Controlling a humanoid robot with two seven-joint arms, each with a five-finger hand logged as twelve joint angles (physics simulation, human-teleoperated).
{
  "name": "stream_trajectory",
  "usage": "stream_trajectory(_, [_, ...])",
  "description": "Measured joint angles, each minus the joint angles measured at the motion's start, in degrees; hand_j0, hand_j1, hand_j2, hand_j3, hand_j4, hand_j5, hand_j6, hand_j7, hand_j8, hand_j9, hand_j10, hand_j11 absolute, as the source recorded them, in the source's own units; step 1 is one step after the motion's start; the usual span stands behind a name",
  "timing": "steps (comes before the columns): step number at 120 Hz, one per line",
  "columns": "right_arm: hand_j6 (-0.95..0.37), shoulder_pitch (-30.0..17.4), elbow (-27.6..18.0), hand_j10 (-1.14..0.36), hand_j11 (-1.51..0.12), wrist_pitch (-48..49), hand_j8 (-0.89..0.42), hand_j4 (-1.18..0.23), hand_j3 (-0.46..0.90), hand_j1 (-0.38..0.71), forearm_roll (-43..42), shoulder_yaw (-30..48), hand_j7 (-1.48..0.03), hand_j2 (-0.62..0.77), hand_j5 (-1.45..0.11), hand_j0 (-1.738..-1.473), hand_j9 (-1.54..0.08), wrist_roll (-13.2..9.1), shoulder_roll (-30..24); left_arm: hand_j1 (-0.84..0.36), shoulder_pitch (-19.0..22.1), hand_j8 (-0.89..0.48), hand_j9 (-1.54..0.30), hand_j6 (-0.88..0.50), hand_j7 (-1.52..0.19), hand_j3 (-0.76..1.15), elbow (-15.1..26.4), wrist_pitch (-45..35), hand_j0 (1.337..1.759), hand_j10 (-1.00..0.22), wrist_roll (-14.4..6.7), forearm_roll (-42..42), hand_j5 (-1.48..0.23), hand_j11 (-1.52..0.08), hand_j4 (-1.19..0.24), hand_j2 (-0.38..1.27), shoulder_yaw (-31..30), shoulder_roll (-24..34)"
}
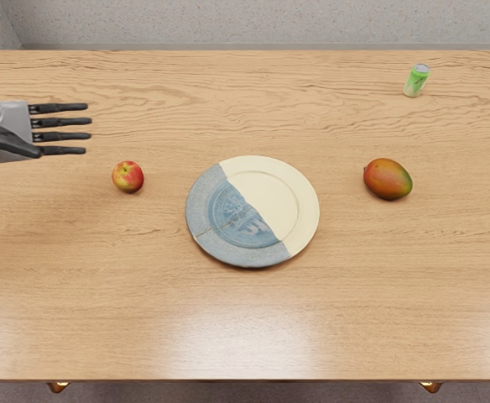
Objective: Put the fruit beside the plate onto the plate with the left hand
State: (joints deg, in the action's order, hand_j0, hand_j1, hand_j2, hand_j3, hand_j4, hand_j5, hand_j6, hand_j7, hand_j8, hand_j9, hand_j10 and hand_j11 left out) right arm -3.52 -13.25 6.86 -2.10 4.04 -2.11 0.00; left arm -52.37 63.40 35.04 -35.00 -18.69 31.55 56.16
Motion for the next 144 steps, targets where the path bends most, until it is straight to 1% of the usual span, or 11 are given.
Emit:
stream_trajectory(22, [-0.01,0.00,-0.01,-0.01,-0.02,0.00,-0.01,-0.01,0.00,-0.33,0.00,0.00,-0.02,0.00,-0.02,-1.658,-0.02,0.00,0.00,0.33,-0.13,-0.01,-0.02,-0.01,-0.02,0.00,-0.08,0.01,1.658,-0.01,0.00,0.45,-0.02,-0.02,-0.01,0.00,-0.21,0.49])
stream_trajectory(29, [-0.01,0.00,-0.02,-0.01,-0.02,0.00,-0.01,-0.01,0.00,-0.33,0.00,0.00,-0.02,0.00,-0.02,-1.658,-0.02,0.00,0.00,0.34,-1.78,-0.01,-0.01,-0.01,-0.01,0.00,-0.05,0.02,1.658,-0.01,0.00,3.62,-0.01,-0.01,-0.01,0.00,-0.11,-0.27])
stream_trajectory(34, [-0.01,0.00,-0.02,-0.01,-0.02,0.00,-0.01,-0.01,0.00,-0.33,0.00,0.00,-0.02,0.00,-0.02,-1.658,-0.02,0.00,0.00,0.34,-4.38,-0.01,-0.01,-0.01,-0.01,0.00,-0.01,0.03,1.658,-0.01,0.00,6.73,-0.01,-0.01,-0.01,0.00,0.00,-0.57])
stream_trajectory(58, [-0.01,0.00,-0.02,-0.01,-0.02,0.00,-0.01,-0.01,0.00,-0.33,0.00,0.00,-0.02,0.00,-0.02,-1.658,-0.02,0.00,0.00,0.30,-11.65,-0.04,-0.05,-0.04,-0.05,0.00,0.30,0.00,1.658,-0.04,0.00,31.08,-0.05,-0.05,-0.04,0.01,0.23,-11.49])
stream_trajectory(66, [-0.01,0.00,-0.02,-0.01,-0.02,0.00,-0.01,-0.01,0.00,-0.33,0.00,0.00,-0.02,0.00,-0.02,-1.658,-0.02,0.00,0.00,0.28,-12.56,-0.05,-0.07,-0.05,-0.07,0.00,0.36,-0.38,1.658,-0.05,0.00,40.17,-0.07,-0.07,-0.05,0.01,0.09,-16.71])
stream_trajectory(78, [-0.01,0.00,-0.02,-0.01,-0.02,0.00,-0.01,-0.02,0.00,-0.33,0.00,0.00,-0.02,0.00,-0.02,-1.658,-0.02,0.00,0.00,0.27,-12.92,-0.07,-0.09,-0.07,-0.09,0.00,0.48,-6.06,1.658,-0.07,0.00,55.23,-0.09,-0.09,-0.07,0.01,-0.41,-20.67])
stream_trajectory(84, [-0.01,0.00,-0.02,-0.01,-0.02,0.00,-0.01,-0.01,0.00,-0.33,0.00,0.00,-0.02,0.00,-0.02,-1.658,-0.02,0.00,0.00,0.26,-14.53,-0.07,-0.09,-0.07,-0.09,0.00,0.52,-10.67,1.658,-0.07,0.00,62.02,-0.09,-0.09,-0.07,0.01,-2.78,-22.67])
stream_trajectory(94, [-0.01,0.00,-0.02,-0.01,-0.02,0.00,-0.01,-0.01,0.00,-0.33,0.00,0.00,-0.02,0.00,-0.02,-1.658,-0.02,0.00,0.00,0.26,-18.37,-0.07,-0.09,-0.07,-0.09,0.00,0.52,-20.92,1.658,-0.07,0.00,70.21,-0.09,-0.09,-0.07,0.01,-11.63,-24.42])
stream_trajectory(106, [-0.01,0.00,-0.02,-0.01,-0.02,0.00,-0.01,-0.01,0.00,-0.33,0.00,0.00,-0.02,0.00,-0.02,-1.658,-0.02,0.00,0.00,0.27,-17.52,-0.07,-0.09,-0.07,-0.09,0.00,0.50,-29.85,1.658,-0.07,0.00,75.96,-0.09,-0.09,-0.07,0.01,-19.61,-24.50])
stream_trajectory(123, [-0.01,0.00,-0.02,-0.01,-0.02,0.00,-0.01,-0.01,0.00,-0.33,0.00,0.00,-0.02,0.00,-0.02,-1.658,-0.02,0.00,0.00,0.27,-17.43,-0.07,-0.08,-0.07,-0.08,0.00,0.46,-35.14,1.658,-0.07,0.00,78.72,-0.08,-0.08,-0.07,0.01,-24.97,-28.68])
stream_trajectory(144, [-0.01,0.00,-0.02,-0.01,-0.02,0.00,-0.01,-0.01,0.00,-0.33,0.00,0.00,-0.02,0.00,-0.02,-1.658,-0.02,0.00,0.00,0.28,-16.78,-0.06,-0.08,-0.06,-0.08,0.00,0.42,-36.71,1.658,-0.06,0.00,79.49,-0.08,-0.08,-0.06,0.01,-27.73,-31.47])
